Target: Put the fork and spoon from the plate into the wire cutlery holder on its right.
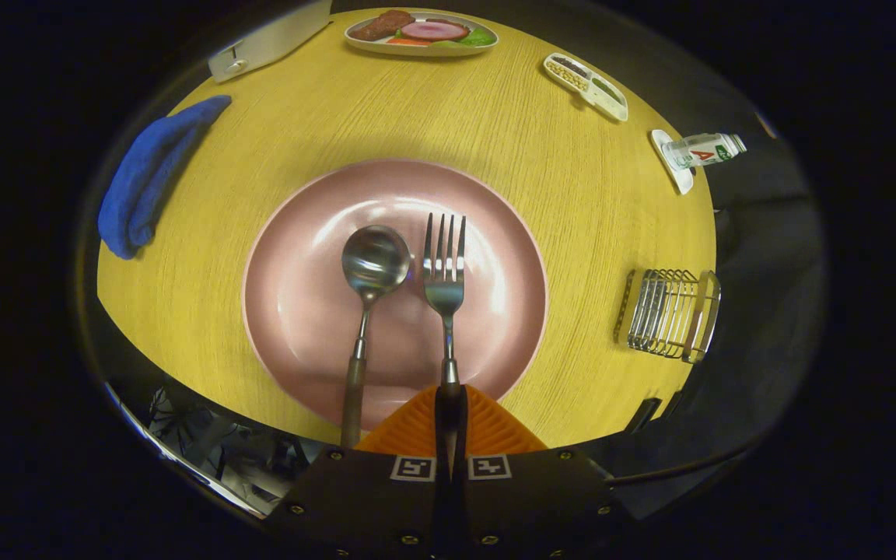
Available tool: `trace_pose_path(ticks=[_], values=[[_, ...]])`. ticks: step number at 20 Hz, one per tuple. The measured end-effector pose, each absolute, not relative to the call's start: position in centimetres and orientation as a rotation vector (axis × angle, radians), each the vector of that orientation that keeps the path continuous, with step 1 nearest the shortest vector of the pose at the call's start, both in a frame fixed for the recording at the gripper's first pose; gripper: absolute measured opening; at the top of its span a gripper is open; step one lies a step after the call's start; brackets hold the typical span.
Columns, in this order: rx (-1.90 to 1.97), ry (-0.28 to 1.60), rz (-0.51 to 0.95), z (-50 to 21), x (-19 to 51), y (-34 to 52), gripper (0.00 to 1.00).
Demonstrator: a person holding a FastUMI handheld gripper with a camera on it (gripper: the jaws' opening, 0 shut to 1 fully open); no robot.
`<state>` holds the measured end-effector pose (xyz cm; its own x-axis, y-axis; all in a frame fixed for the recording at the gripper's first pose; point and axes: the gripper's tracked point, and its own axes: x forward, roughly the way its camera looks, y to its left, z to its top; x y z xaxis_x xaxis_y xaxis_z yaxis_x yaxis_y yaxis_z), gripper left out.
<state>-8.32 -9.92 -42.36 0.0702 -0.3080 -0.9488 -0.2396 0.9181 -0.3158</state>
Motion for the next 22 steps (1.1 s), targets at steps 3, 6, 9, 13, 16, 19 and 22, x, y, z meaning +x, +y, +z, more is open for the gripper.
trace_pose_path(ticks=[3,6,9,13,16,19,22], values=[[-0.432,1.495,-0.107,-40.3,-7.8,-10.4,0.01],[-0.419,1.475,-0.165,-38.4,-7.4,-11.4,0.01],[-0.373,1.466,-0.223,-36.8,-7.1,-12.1,0.01],[-0.304,1.476,-0.324,-34.8,-7.3,-14.3,0.01],[-0.25,1.477,-0.401,-33.2,-7.4,-16.4,0.01],[-0.218,1.481,-0.471,-31.8,-7.4,-18.9,0.01],[-0.168,1.491,-0.526,-31.1,-7.6,-21.1,0.01]])
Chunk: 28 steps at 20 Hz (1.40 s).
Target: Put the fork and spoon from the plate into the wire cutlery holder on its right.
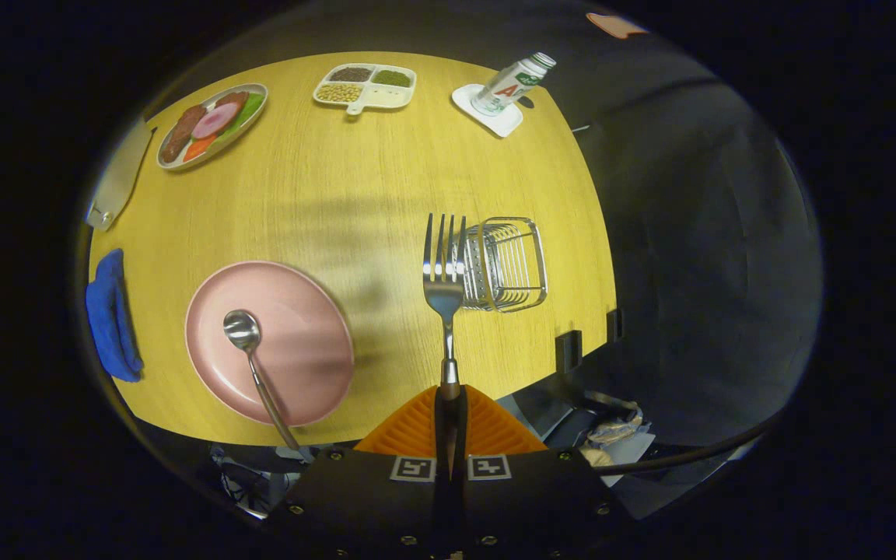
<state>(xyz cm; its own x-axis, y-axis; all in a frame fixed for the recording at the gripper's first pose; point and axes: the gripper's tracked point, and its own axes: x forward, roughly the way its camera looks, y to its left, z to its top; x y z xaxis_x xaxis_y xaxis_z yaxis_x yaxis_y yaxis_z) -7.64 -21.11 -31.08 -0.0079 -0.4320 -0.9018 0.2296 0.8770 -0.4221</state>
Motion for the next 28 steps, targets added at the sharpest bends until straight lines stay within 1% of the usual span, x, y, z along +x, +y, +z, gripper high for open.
trace_pose_path(ticks=[4,8,21,22,26,28], values=[[-0.117,1.524,-0.566,-31.4,-7.9,-24.1,0.01],[-0.115,1.594,-0.574,-32.5,-8.8,-26.4,0.01],[-0.144,1.808,-0.488,-34.2,-8.4,-29.5,0.01],[-0.143,1.819,-0.486,-34.0,-8.3,-29.5,0.04],[-0.151,1.854,-0.467,-34.2,-8.4,-29.9,0.04],[-0.168,1.852,-0.473,-33.9,-8.2,-30.3,0.08]])
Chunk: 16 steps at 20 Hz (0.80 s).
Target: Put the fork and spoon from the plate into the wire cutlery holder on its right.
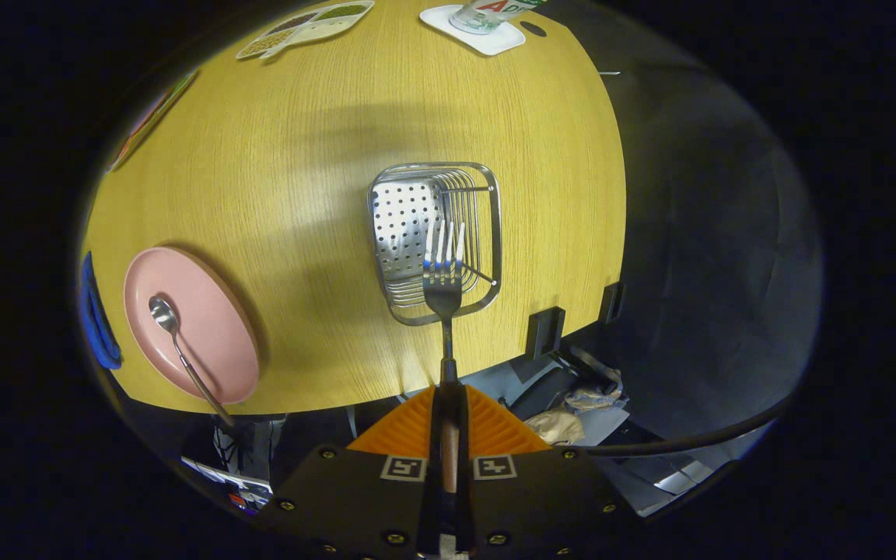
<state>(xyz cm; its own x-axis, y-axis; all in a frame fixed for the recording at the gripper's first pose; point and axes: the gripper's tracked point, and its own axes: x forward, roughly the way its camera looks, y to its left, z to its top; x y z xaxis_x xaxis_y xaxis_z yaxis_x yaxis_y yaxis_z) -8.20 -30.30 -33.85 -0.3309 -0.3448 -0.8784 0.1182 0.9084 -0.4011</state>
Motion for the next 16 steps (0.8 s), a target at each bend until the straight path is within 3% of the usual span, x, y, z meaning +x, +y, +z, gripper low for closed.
trace_pose_path(ticks=[1,6,8,16], values=[[-0.188,1.853,-0.47,-33.7,-8.2,-30.7,0.08],[-0.248,1.825,-0.477,-32.4,-7.9,-31.2,0.61],[-0.234,1.813,-0.474,-32.2,-7.8,-30.9,0.72],[-0.249,1.769,-0.464,-31.8,-7.8,-30.6,0.72]])
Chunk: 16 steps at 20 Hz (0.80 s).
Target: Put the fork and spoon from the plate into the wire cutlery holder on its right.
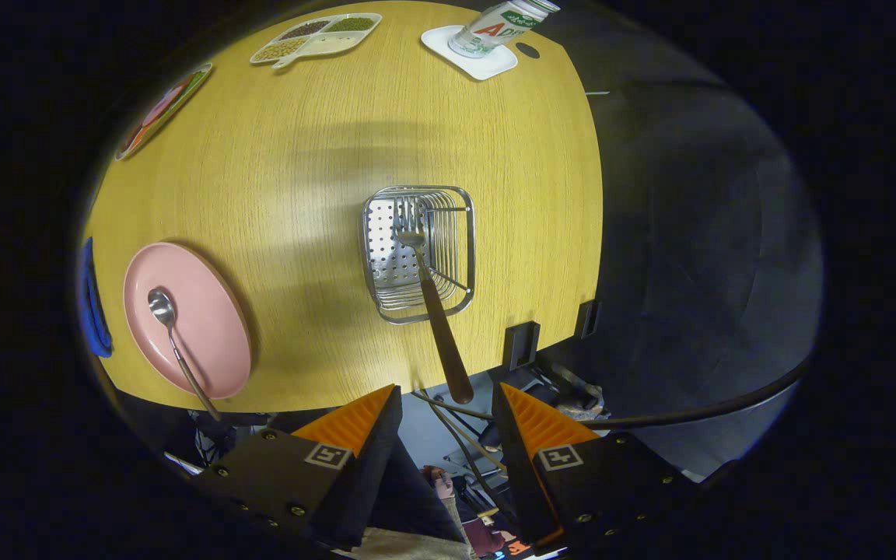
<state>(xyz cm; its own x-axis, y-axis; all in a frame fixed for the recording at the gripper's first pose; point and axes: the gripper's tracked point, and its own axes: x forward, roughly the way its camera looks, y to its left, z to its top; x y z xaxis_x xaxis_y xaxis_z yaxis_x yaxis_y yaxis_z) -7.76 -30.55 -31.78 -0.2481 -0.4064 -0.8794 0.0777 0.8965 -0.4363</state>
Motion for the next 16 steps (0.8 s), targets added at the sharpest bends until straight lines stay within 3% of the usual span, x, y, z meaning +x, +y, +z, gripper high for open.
trace_pose_path(ticks=[5,16], values=[[-0.231,1.681,-0.443,-31.7,-6.8,-29.7,0.72],[-0.213,1.093,-0.378,-29.0,-1.1,-26.2,0.72]])
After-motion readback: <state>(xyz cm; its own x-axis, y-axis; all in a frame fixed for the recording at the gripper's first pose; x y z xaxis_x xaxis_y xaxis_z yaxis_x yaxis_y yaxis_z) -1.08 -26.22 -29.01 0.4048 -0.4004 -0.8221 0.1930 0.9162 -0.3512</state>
